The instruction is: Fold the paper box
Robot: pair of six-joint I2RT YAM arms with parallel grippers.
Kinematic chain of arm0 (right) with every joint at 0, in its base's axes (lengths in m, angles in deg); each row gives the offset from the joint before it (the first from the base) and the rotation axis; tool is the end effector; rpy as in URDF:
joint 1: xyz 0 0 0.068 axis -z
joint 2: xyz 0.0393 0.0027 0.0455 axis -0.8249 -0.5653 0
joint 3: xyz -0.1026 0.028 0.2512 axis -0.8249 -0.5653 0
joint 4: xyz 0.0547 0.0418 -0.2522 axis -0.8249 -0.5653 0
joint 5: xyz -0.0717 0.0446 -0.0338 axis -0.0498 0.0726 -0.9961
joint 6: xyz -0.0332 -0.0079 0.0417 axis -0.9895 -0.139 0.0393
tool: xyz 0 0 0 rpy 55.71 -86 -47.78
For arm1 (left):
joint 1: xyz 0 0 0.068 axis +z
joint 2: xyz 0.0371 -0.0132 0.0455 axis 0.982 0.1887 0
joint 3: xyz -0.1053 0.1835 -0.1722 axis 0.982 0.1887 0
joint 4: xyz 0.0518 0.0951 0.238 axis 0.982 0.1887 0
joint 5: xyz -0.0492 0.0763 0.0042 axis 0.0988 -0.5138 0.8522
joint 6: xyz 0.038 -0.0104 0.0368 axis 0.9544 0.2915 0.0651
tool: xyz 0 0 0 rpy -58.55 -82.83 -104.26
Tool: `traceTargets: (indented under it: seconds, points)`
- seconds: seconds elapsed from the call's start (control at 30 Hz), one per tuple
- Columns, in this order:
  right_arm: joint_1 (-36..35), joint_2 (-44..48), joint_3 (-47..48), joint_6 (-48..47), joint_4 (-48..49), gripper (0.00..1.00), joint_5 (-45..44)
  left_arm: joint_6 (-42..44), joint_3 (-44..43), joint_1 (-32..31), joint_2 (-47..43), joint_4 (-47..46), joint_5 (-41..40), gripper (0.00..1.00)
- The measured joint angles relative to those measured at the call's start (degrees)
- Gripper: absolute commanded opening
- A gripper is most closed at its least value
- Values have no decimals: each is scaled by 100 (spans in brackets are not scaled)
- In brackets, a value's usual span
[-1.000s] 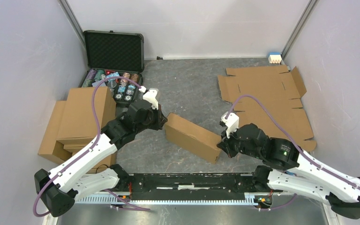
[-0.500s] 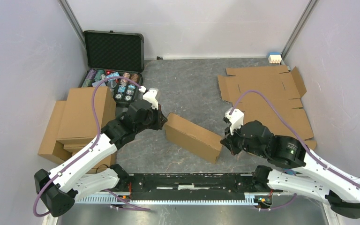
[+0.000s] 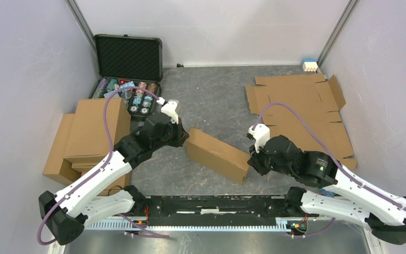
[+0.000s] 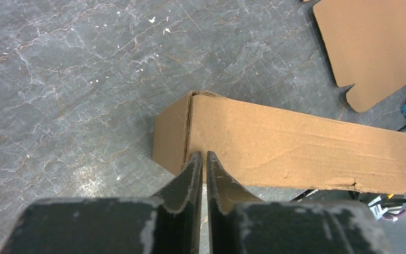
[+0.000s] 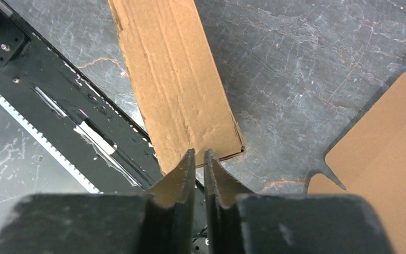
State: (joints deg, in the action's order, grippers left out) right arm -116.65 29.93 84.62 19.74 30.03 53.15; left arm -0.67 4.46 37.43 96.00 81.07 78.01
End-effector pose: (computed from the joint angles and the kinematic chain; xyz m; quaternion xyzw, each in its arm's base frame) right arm 0.0725 0.1179 0.3215 -0.2747 0.8624 0.2121 0.3685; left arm 0.1593 -0.1378 0.3098 0.1009 0.8728 -0.2340 0.4163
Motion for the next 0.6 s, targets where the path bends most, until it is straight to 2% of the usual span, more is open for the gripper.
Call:
traceTargets:
  seconds: [0.1, 0.13, 0.23, 0.27, 0.43, 0.6]
  points:
    - [0, -109, 236, -15, -96, 47, -15, -2, -31, 0, -46, 81, 2, 37]
    - [0, -105, 299, -28, -109, 60, -7, 0, -57, 0, -70, 131, 2, 40]
    - [0, -55, 389, -39, -98, 93, 39, 0, -140, 0, -190, 337, -26, 44]
    - [0, -39, 389, -66, -101, 98, 59, 0, -164, 0, -238, 391, -57, 45]
    - [0, -205, 492, -391, -76, 98, 166, 0, -297, 0, -393, 632, -90, 48]
    - [0, -1040, 754, -949, 201, 98, 289, -2, -302, 0, -605, 839, -111, 52]
